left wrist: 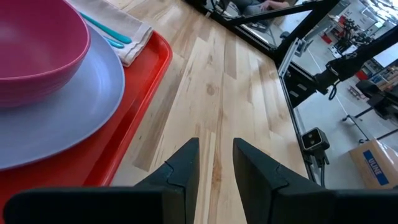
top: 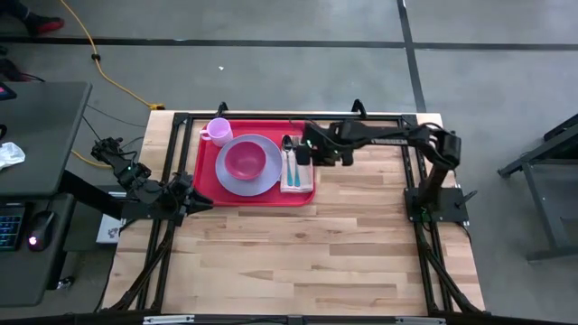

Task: Set up tray
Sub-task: Put the yellow knife on the brown napkin beside the blue fork on the red tray, then return to Home Position

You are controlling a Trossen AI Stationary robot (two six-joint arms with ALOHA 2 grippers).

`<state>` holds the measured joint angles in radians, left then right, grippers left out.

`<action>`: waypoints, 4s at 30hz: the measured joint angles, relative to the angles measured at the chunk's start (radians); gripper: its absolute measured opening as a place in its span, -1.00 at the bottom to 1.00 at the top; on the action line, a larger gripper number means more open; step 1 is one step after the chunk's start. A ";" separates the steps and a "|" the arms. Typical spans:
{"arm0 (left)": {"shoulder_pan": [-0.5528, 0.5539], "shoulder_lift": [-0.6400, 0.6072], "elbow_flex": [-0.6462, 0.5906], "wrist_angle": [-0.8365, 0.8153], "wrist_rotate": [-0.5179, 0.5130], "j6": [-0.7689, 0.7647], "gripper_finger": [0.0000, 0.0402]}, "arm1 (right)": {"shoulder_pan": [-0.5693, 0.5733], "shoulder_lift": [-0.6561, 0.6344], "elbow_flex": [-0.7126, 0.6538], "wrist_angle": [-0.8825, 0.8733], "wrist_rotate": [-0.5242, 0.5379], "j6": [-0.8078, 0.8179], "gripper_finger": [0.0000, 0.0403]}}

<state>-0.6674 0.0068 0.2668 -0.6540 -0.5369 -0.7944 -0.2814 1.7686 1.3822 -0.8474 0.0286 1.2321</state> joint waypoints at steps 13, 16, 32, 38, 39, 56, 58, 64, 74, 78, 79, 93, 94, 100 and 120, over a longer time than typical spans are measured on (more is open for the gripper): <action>0.000 0.000 0.000 0.000 -0.003 0.000 -0.36 | -0.069 0.195 0.186 0.000 -0.097 -0.107 -0.81; 0.000 0.000 0.000 0.000 -0.005 0.000 -0.36 | -0.078 0.212 0.200 0.001 -0.112 -0.108 -0.79; 0.000 0.000 0.000 -0.003 -0.008 0.000 -0.36 | -0.078 0.223 0.203 0.029 -0.130 -0.089 -0.79; 0.000 0.000 0.000 -0.004 -0.008 0.002 -0.36 | -0.078 0.230 0.201 0.033 -0.135 -0.089 -0.79; 0.000 0.000 0.000 -0.004 -0.008 0.002 -0.36 | -0.078 0.237 0.201 0.031 -0.138 -0.089 -0.79; 0.000 0.000 0.000 0.000 -0.015 0.000 -0.36 | -0.106 0.307 0.199 0.010 -0.138 -0.134 -0.78; 0.000 0.000 0.000 0.000 -0.020 0.000 -0.36 | -0.109 0.307 0.199 0.002 -0.138 -0.134 -0.78; 0.000 0.000 0.000 0.000 -0.020 -0.002 -0.36 | -0.112 0.327 0.199 -0.002 -0.144 -0.140 -0.78; 0.000 0.000 0.000 0.000 -0.024 -0.014 -0.36 | -0.119 0.328 0.199 -0.002 -0.137 -0.160 -0.78; 0.000 0.000 0.000 0.000 -0.024 -0.015 -0.36 | -0.123 0.328 0.199 -0.001 -0.135 -0.167 -0.77; 0.000 0.000 0.000 0.000 -0.024 -0.015 -0.36 | -0.123 0.328 0.199 -0.001 -0.135 -0.167 -0.76; 0.000 0.000 0.000 0.000 -0.024 -0.015 -0.36 | -0.124 0.328 0.199 0.005 -0.130 -0.159 -0.47; 0.000 0.000 0.000 0.000 -0.024 -0.015 -0.36 | -0.124 0.328 0.199 0.007 -0.130 -0.159 -0.46; 0.000 0.000 0.000 0.000 -0.024 -0.015 -0.36 | -0.124 0.328 0.199 0.014 -0.132 -0.160 -0.46; 0.000 0.000 0.000 0.000 -0.022 -0.015 -0.36 | -0.111 0.266 0.198 0.014 -0.196 -0.219 -0.46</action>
<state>-0.6678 0.0071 0.2668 -0.6544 -0.5585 -0.8097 -0.3924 2.0347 1.5806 -0.8335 -0.1671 1.0126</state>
